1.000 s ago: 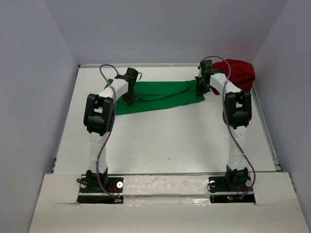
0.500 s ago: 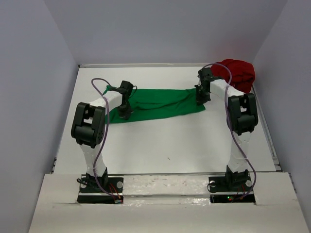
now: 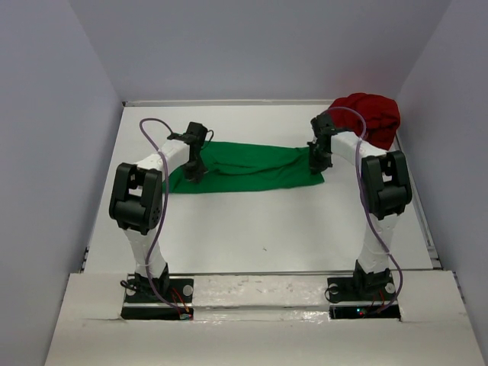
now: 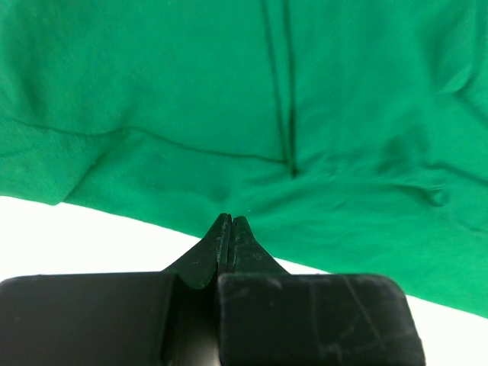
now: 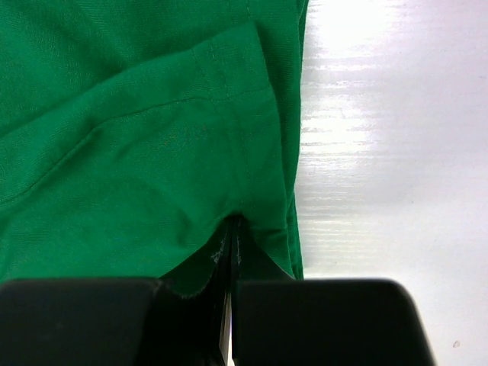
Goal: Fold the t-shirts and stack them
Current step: Fold the tshirt
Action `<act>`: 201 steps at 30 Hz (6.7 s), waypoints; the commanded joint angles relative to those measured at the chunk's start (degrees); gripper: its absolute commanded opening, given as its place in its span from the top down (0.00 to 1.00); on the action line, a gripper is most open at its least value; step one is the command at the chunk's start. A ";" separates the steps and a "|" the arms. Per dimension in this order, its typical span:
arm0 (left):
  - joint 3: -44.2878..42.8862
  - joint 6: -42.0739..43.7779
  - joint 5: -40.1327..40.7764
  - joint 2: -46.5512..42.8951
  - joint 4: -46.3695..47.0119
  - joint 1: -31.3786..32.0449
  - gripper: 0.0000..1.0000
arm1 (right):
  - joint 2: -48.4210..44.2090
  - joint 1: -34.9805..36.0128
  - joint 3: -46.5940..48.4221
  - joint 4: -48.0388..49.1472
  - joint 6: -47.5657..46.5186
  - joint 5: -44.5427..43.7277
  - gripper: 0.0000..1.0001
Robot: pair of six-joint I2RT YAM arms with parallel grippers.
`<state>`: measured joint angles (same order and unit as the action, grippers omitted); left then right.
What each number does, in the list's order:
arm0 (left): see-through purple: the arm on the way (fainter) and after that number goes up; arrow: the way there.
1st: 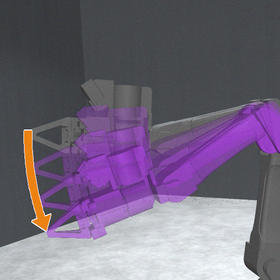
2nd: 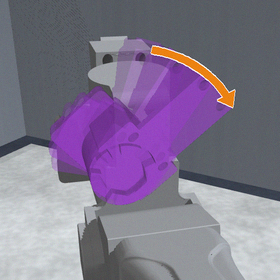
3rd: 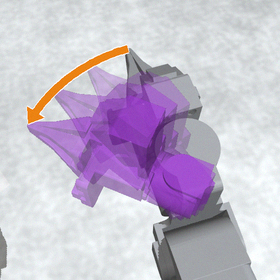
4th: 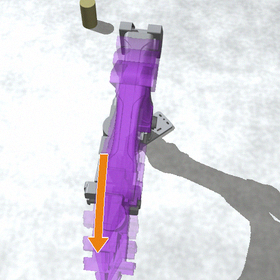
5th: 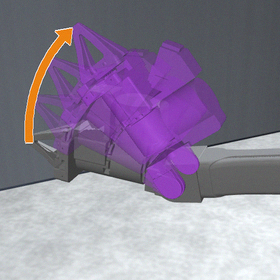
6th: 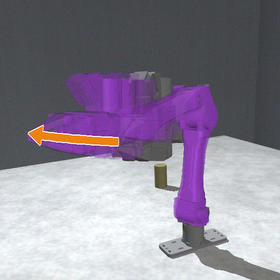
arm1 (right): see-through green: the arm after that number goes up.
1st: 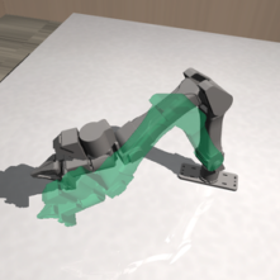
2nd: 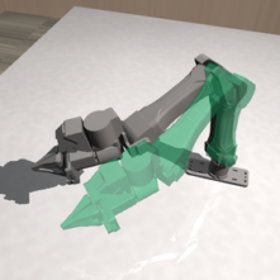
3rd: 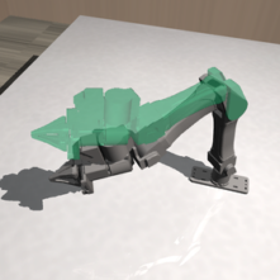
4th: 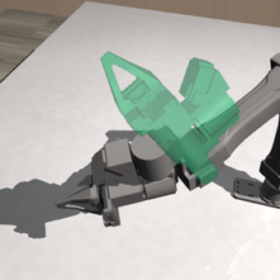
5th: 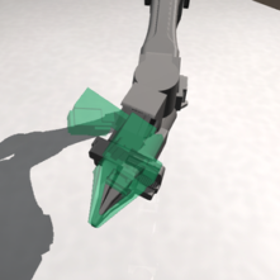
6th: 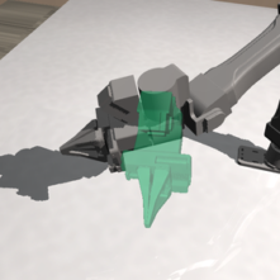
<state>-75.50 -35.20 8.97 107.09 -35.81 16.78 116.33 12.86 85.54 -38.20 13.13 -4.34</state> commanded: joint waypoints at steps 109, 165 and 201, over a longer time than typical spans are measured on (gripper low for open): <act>-27.84 13.75 -1.94 13.31 0.31 0.45 1.00 | -5.59 4.01 3.32 -1.80 -1.17 -3.75 1.00; -35.24 17.45 1.31 19.03 -1.81 2.56 0.14 | 8.91 -1.35 21.86 -5.75 -5.65 -4.72 0.56; -36.47 17.45 -0.01 21.41 -2.16 2.65 0.14 | 10.23 -0.73 20.99 -6.01 -5.39 -2.25 0.74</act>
<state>-110.15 -18.46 9.26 129.67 -37.12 19.16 126.26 11.70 104.97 -44.21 7.75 -7.01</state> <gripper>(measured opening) 0.862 0.265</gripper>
